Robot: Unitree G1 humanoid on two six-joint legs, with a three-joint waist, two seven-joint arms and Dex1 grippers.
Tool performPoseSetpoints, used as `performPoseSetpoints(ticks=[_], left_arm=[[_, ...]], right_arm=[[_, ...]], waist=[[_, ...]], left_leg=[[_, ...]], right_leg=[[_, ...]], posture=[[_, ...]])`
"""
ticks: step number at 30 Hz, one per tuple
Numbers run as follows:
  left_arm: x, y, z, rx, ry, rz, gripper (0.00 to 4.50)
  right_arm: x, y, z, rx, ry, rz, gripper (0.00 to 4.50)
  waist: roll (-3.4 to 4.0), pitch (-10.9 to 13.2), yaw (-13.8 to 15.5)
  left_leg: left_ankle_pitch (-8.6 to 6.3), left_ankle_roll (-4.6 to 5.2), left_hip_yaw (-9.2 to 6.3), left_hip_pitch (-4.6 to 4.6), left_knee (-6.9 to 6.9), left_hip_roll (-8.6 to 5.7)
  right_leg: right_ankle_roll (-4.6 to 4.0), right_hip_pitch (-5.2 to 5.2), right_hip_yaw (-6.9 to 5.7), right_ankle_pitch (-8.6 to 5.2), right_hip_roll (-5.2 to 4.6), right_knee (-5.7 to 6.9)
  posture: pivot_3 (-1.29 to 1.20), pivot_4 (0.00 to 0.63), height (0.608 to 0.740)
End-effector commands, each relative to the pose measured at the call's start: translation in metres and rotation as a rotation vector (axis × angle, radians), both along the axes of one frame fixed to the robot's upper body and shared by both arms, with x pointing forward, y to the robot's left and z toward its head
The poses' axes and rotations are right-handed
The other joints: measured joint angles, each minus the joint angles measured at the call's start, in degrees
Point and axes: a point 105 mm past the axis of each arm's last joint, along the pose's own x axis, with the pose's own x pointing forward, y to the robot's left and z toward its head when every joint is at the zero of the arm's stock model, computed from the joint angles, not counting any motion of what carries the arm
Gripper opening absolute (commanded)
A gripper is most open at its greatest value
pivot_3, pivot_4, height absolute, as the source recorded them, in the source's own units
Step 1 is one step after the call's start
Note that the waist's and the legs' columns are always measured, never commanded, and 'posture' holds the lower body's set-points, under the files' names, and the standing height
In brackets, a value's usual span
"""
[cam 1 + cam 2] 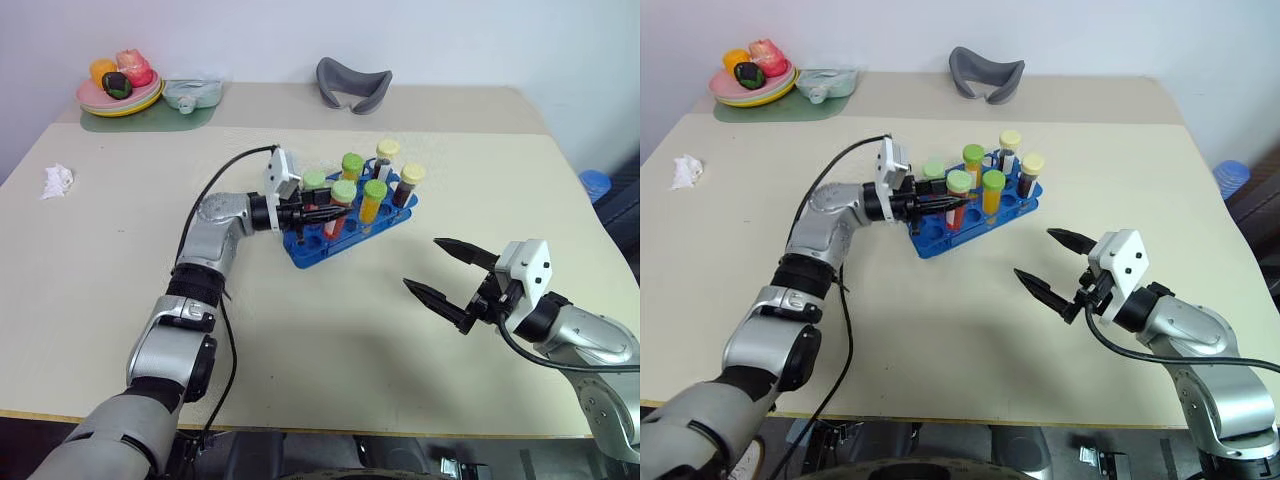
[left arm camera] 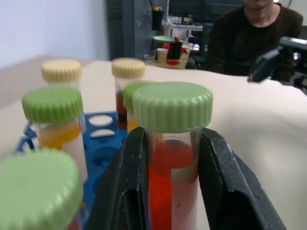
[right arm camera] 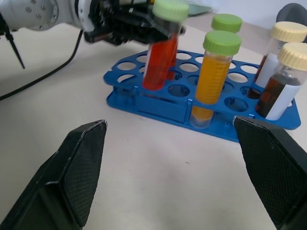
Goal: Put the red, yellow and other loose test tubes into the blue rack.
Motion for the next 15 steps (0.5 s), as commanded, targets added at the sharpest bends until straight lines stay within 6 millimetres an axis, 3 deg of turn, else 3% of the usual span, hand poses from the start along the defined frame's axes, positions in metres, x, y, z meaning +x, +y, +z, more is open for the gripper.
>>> performPoseSetpoints(ticks=[1, 9, 15], left_arm=[[-0.0004, -0.0011, 0.0092, 0.005, -0.057, 0.002, 0.83], [0.0067, 0.0012, 0.011, 0.005, -0.088, 0.059, 0.83], [0.0034, -0.0002, 0.0139, -0.018, -0.084, 0.059, 3.82]], right_arm=[[-0.0013, 0.0, 0.008, 0.008, -0.046, -0.002, 4.31], [-0.0001, 0.0018, 0.0106, 0.009, -0.052, 0.003, 4.31], [0.0024, 0.0039, 0.0134, 0.011, -0.057, 0.007, 4.31]], waist=[[0.0, 0.0, 0.0], [0.0, 0.0, 0.0], [0.0, 0.0, 0.0]], left_leg=[[0.0, 0.0, 0.0, 0.0, 0.0, 0.0], [0.0, 0.0, 0.0, 0.01, 0.02, 0.0], [0.0, 0.0, 0.0, 0.01, 0.01, 0.0]], right_leg=[[0.0, 0.0, 0.0, 0.0, 0.0, 0.0], [0.0, 0.02, 0.0, 0.0, 0.0, 0.0], [0.0, 0.01, 0.0, 0.0, 0.0, 0.01]], posture=[[0.0, 0.15, 0.74], [0.0, 0.15, 0.74], [0.0, 0.15, 0.74]])
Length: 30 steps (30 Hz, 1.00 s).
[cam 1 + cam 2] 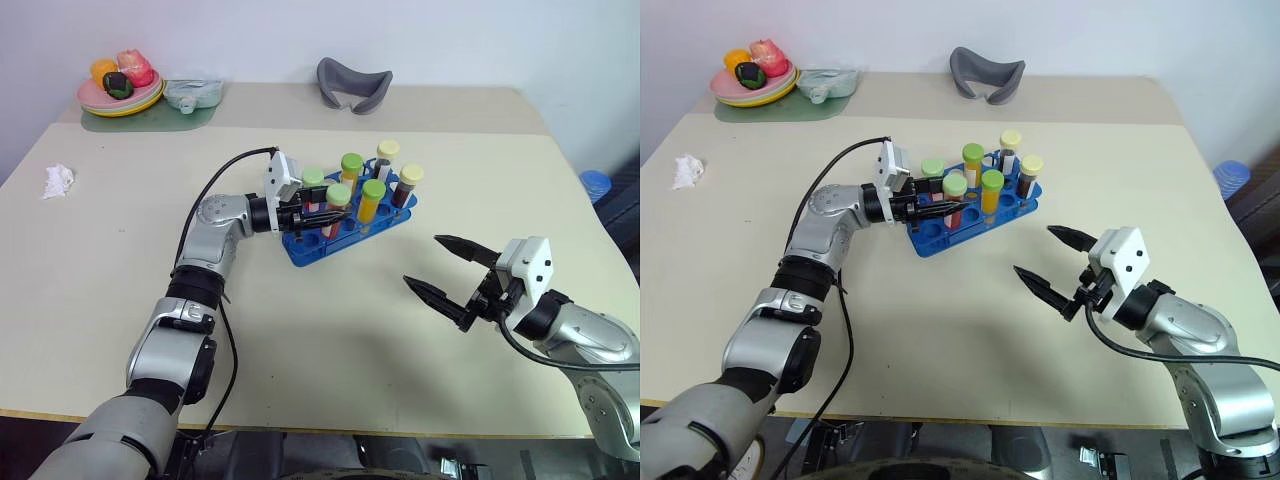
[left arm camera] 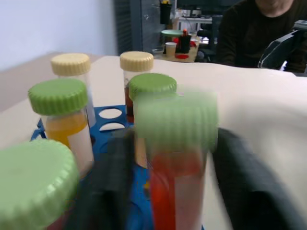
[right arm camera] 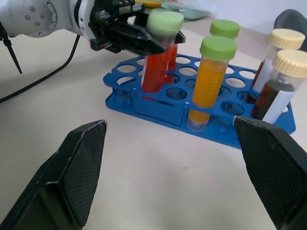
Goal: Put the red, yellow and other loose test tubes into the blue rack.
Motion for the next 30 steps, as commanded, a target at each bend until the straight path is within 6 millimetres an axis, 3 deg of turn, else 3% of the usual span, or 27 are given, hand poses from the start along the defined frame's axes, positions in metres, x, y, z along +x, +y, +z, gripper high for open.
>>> performPoseSetpoints(ticks=[1, 7, 13, 25, 30], left_arm=[[-0.001, -0.002, 0.018, -0.049, -0.08, 0.023, 4.4], [-0.013, 0.006, 0.041, -0.153, -0.092, 0.059, 4.46], [-0.033, 0.042, 0.047, -0.256, -0.14, 0.26, 4.46], [-0.09, 0.109, -0.004, -0.115, -0.058, 0.561, 4.46], [-0.115, 0.131, -0.008, -0.069, -0.041, 0.616, 4.46]], right_arm=[[0.0, 0.003, 0.008, 0.009, -0.034, 0.009, 4.31], [0.0, 0.006, 0.008, 0.02, -0.03, 0.01, 4.31], [-0.005, 0.0, -0.007, 0.009, 0.02, 0.013, 4.31], [-0.009, -0.037, -0.036, 0.014, 0.03, -0.069, 4.31], [-0.018, -0.047, -0.036, 0.023, 0.004, -0.128, 4.31]], waist=[[0.0, 0.0, 0.1], [0.0, 0.0, -0.1], [0.01, 0.0, 0.1], [0.03, 0.0, 0.1], [0.03, 0.0, 0.0]], left_leg=[[0.0, 0.0, 0.0, 0.0, 0.0, 0.0], [0.0, 0.0, -0.01, 0.0, -0.02, 0.02], [0.0, 0.0, -0.02, 0.02, -0.03, 0.04], [0.0, 0.0, 0.01, 0.08, -0.04, 0.04], [-0.01, 0.0, 0.02, 0.12, -0.09, 0.06]], right_leg=[[0.0, 0.0, 0.0, 0.0, 0.0, 0.0], [0.0, -0.02, 0.0, 0.0, 0.0, 0.02], [0.0, 0.0, 0.01, 0.0, -0.02, 0.03], [-0.01, 0.08, 0.01, 0.0, -0.04, 0.02], [-0.02, 0.11, 0.01, -0.01, -0.05, -0.01]], posture=[[0.0, 0.15, 0.74], [0.0, 0.15, 0.74], [0.0, 0.15, 0.74], [0.0, 0.15, 0.74], [0.0, 0.15, 0.74]])
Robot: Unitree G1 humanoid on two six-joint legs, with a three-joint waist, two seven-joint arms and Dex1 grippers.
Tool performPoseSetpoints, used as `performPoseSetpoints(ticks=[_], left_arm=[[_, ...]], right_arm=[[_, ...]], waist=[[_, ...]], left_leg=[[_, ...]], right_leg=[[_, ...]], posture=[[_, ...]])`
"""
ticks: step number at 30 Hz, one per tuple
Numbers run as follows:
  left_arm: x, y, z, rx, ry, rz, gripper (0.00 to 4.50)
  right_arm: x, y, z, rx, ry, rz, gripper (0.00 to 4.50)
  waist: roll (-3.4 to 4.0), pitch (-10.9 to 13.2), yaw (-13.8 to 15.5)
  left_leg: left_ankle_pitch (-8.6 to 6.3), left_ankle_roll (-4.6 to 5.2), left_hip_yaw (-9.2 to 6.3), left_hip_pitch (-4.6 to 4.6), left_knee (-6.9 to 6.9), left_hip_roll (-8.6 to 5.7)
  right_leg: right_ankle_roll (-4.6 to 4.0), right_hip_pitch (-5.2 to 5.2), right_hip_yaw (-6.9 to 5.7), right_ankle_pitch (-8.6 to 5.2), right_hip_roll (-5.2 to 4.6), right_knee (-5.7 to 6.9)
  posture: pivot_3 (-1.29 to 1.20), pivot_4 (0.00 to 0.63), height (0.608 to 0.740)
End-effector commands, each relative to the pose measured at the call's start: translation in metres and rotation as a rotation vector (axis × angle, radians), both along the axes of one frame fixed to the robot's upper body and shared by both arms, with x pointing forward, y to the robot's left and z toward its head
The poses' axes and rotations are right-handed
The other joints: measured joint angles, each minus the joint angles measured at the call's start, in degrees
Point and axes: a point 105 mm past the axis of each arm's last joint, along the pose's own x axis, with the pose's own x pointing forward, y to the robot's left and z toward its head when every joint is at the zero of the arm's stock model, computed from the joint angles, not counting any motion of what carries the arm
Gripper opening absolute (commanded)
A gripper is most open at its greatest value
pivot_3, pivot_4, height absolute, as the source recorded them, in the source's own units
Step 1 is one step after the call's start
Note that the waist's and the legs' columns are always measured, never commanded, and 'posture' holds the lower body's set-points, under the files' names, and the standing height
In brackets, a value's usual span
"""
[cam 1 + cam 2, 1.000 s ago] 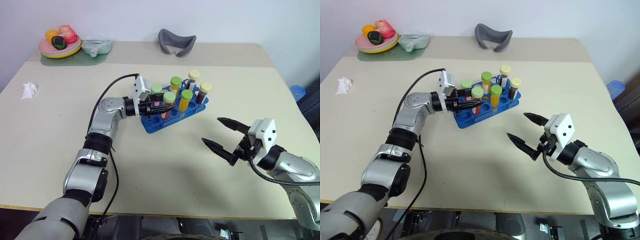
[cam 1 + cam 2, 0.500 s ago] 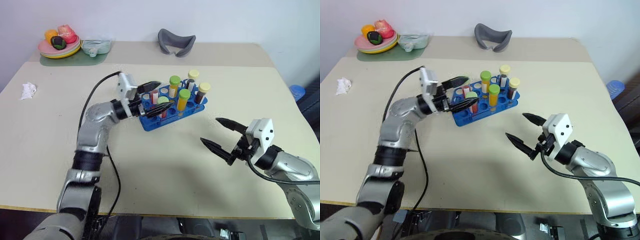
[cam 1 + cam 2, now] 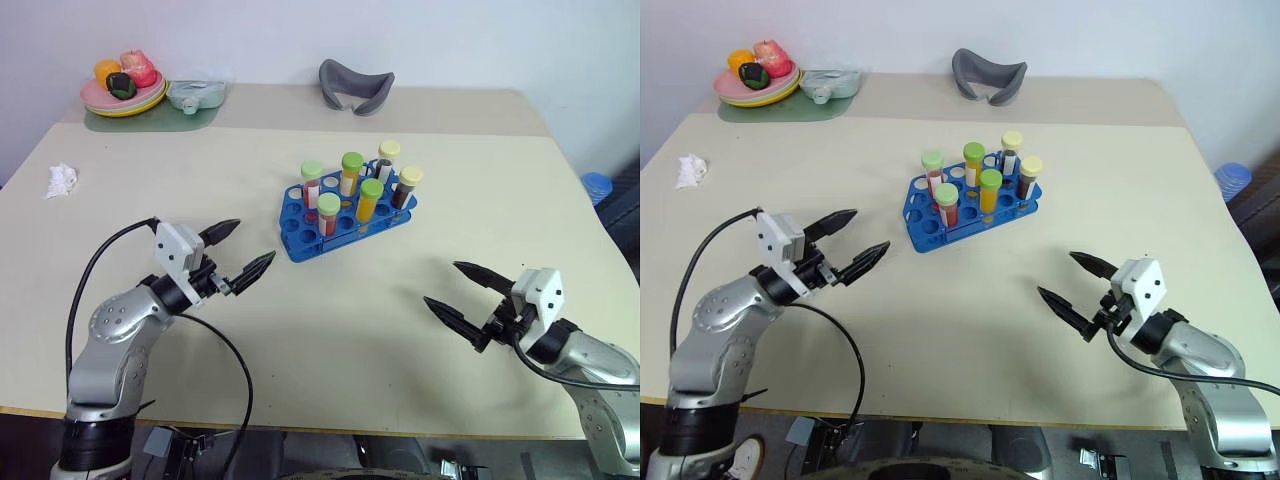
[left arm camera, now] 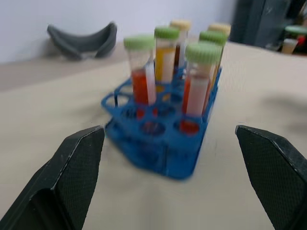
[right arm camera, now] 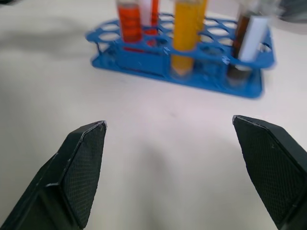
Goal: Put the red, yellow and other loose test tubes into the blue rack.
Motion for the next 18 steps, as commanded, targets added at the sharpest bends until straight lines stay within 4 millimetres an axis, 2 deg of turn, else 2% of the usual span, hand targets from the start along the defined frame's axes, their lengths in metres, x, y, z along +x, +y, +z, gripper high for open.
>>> performPoseSetpoints(ticks=[1, 9, 13, 18], left_arm=[[-0.015, 0.012, 0.018, 0.013, -0.059, 0.016, 4.46], [-0.031, 0.025, 0.014, 0.028, -0.019, 0.043, 4.46], [-0.035, 0.027, 0.011, 0.016, 0.001, 0.052, 4.46], [-0.038, 0.022, 0.01, -0.008, 0.019, 0.026, 4.46]], right_arm=[[-0.008, -0.002, 0.013, 0.004, -0.067, -0.018, 4.31], [-0.017, -0.026, 0.015, -0.011, -0.08, -0.103, 4.31], [-0.02, -0.027, 0.014, -0.023, -0.081, -0.107, 4.31], [-0.021, -0.028, 0.013, -0.033, -0.075, -0.095, 4.31]], waist=[[0.01, 0.0, 0.0], [0.06, -0.1, 0.0], [0.06, -0.1, -0.1], [0.07, -0.1, -0.1]], left_leg=[[0.0, 0.0, 0.0, 0.02, -0.02, 0.0], [-0.01, 0.01, 0.06, 0.27, -0.05, 0.01], [-0.1, 0.14, 0.08, 0.88, -0.21, 0.03], [-0.11, 0.14, 0.11, 0.89, -0.19, 0.04]], right_leg=[[0.0, 0.0, 0.0, 0.0, 0.0, 0.0], [-0.02, 0.29, 0.02, -0.01, 0.01, -0.1], [-0.09, 0.91, 0.02, -0.06, 0.01, -0.38], [-0.13, 0.97, 0.04, -0.08, 0.01, -0.46]], posture=[[0.0, 0.15, 0.74], [0.0, 0.15, 0.74], [0.0, 0.15, 0.74], [0.0, 0.15, 0.74]])
